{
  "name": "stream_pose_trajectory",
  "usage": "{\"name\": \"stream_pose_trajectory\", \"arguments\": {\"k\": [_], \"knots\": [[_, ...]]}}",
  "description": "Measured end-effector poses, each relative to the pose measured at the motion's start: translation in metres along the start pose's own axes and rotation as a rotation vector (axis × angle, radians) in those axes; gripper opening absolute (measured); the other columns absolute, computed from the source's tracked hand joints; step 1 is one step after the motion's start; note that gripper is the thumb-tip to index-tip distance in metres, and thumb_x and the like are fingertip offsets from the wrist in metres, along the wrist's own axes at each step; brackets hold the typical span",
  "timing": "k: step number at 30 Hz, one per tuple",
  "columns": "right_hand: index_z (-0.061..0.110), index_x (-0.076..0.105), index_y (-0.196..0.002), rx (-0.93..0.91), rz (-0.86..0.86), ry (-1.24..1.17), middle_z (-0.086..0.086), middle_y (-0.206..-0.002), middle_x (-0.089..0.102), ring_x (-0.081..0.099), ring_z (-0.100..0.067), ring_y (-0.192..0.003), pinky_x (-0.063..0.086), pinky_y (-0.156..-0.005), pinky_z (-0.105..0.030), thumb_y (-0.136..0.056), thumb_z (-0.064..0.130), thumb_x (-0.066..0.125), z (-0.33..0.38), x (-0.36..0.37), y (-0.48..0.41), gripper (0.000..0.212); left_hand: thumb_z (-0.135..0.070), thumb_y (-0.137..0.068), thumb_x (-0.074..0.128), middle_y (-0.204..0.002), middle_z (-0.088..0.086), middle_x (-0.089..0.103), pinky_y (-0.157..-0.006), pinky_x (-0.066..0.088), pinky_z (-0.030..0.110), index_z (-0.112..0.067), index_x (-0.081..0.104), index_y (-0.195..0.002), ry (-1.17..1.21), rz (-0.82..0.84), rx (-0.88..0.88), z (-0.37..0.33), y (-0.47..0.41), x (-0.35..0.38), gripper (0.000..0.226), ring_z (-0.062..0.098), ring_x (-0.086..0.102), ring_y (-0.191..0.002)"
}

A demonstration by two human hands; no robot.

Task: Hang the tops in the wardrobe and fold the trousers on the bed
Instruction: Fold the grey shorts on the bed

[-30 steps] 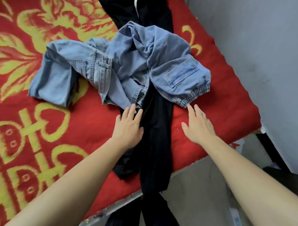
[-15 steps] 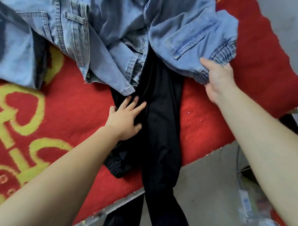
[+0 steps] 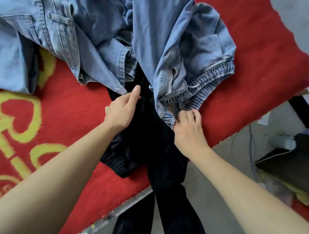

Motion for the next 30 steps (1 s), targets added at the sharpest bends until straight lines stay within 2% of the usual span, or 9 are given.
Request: {"name": "stream_pose_trajectory", "arguments": {"k": [3, 7, 9, 11, 15, 18, 22, 25, 30], "knots": [[0.002, 0.071, -0.093, -0.021, 0.059, -0.073, -0.017, -0.098, 0.054, 0.052, -0.038, -0.099, 0.033, -0.112, -0.056, -0.076, 0.004, 0.046, -0.002, -0.006, 0.007, 0.030, -0.100, -0.061, 0.036, -0.131, -0.019, 0.056, -0.108, 0.024, 0.045, -0.046, 0.072, -0.078, -0.056, -0.036, 0.009, -0.015, 0.010, 0.014, 0.066, 0.006, 0.041, -0.134], [-0.002, 0.061, -0.094, 0.079, 0.118, -0.360, -0.019, -0.094, 0.056, 0.055, -0.040, -0.092, 0.050, -0.085, -0.051, -0.079, -0.006, 0.051, -0.031, -0.032, 0.007, 0.019, -0.049, -0.085, 0.065, -0.143, -0.005, 0.049, -0.113, 0.022, 0.053, -0.042, 0.074, -0.088, -0.135, -0.118, -0.003, -0.019, 0.010, 0.027, 0.012, 0.013, 0.033, -0.141], [-0.001, 0.060, -0.101, 0.087, 0.119, -0.296, -0.017, -0.103, 0.056, 0.055, -0.039, -0.097, 0.051, -0.076, -0.050, -0.084, 0.001, 0.055, -0.043, -0.041, 0.001, 0.018, -0.042, -0.091, 0.052, -0.118, -0.009, 0.058, -0.110, 0.021, 0.054, -0.034, 0.069, -0.083, -0.076, -0.254, -0.043, -0.022, 0.014, 0.030, 0.021, 0.017, 0.043, -0.130], [-0.001, 0.063, -0.108, -0.013, 0.176, -0.151, -0.020, -0.112, 0.053, 0.053, -0.040, -0.099, 0.047, -0.072, -0.047, -0.088, 0.008, 0.056, -0.042, -0.042, -0.007, 0.024, -0.060, -0.093, 0.038, -0.104, -0.008, 0.062, -0.106, 0.021, 0.048, -0.030, 0.069, -0.079, 0.064, -0.366, -0.085, -0.035, 0.020, 0.027, 0.046, 0.019, 0.045, -0.122], [0.003, 0.065, -0.106, -0.196, 0.299, 0.071, -0.016, -0.117, 0.054, 0.048, -0.038, -0.107, 0.035, -0.075, -0.043, -0.090, 0.016, 0.054, -0.021, -0.035, -0.021, 0.023, -0.088, -0.070, 0.046, -0.090, -0.011, 0.063, -0.097, 0.035, 0.045, -0.045, 0.072, -0.096, 0.043, -0.269, 0.073, -0.055, 0.020, 0.024, 0.056, 0.016, 0.053, -0.107], [0.006, 0.065, -0.109, -0.094, 0.240, -0.114, -0.015, -0.110, 0.059, 0.052, -0.037, -0.107, 0.043, -0.087, -0.046, -0.093, 0.016, 0.051, -0.027, -0.033, -0.026, 0.024, -0.029, -0.084, 0.062, -0.072, -0.005, 0.061, -0.081, 0.049, 0.041, -0.024, 0.071, -0.090, 0.073, -0.170, 0.127, -0.050, 0.013, 0.026, 0.012, 0.029, 0.063, -0.089], [0.012, 0.061, -0.124, 0.203, -0.222, -0.085, -0.016, -0.126, 0.055, 0.050, -0.037, -0.120, 0.041, -0.099, -0.050, -0.085, 0.015, 0.056, -0.056, -0.044, -0.043, 0.040, -0.001, -0.077, 0.047, -0.076, -0.005, 0.050, -0.070, 0.039, 0.031, -0.015, 0.053, -0.092, 0.255, -0.334, -0.109, -0.020, 0.009, 0.013, 0.021, 0.025, 0.052, -0.082], [0.012, 0.027, -0.154, 0.279, -0.058, 0.099, -0.021, -0.153, 0.033, 0.028, -0.039, -0.144, 0.018, -0.117, -0.053, -0.078, 0.013, 0.065, -0.072, -0.045, -0.060, 0.084, -0.002, -0.082, 0.046, -0.080, -0.005, 0.045, -0.075, 0.038, 0.033, -0.012, 0.042, -0.102, 0.317, -0.480, -0.263, 0.017, 0.015, -0.003, 0.023, 0.028, 0.050, -0.086], [0.004, 0.045, -0.136, 0.095, 0.080, -0.043, -0.026, -0.112, 0.061, 0.056, -0.046, -0.100, 0.043, -0.087, -0.052, -0.087, 0.009, 0.049, -0.044, -0.035, -0.054, 0.050, -0.020, -0.089, 0.042, -0.107, 0.017, 0.064, -0.077, 0.033, 0.038, -0.010, 0.045, -0.118, 0.176, -0.704, -0.489, 0.072, 0.034, -0.022, 0.031, 0.040, 0.059, -0.105]]}}
Point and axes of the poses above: each hand's wrist, its own y-axis away from the middle knuckle, its own x-axis out of the palm, z = x × y, the point moved 1 cm from there along -y, towards the middle knuckle
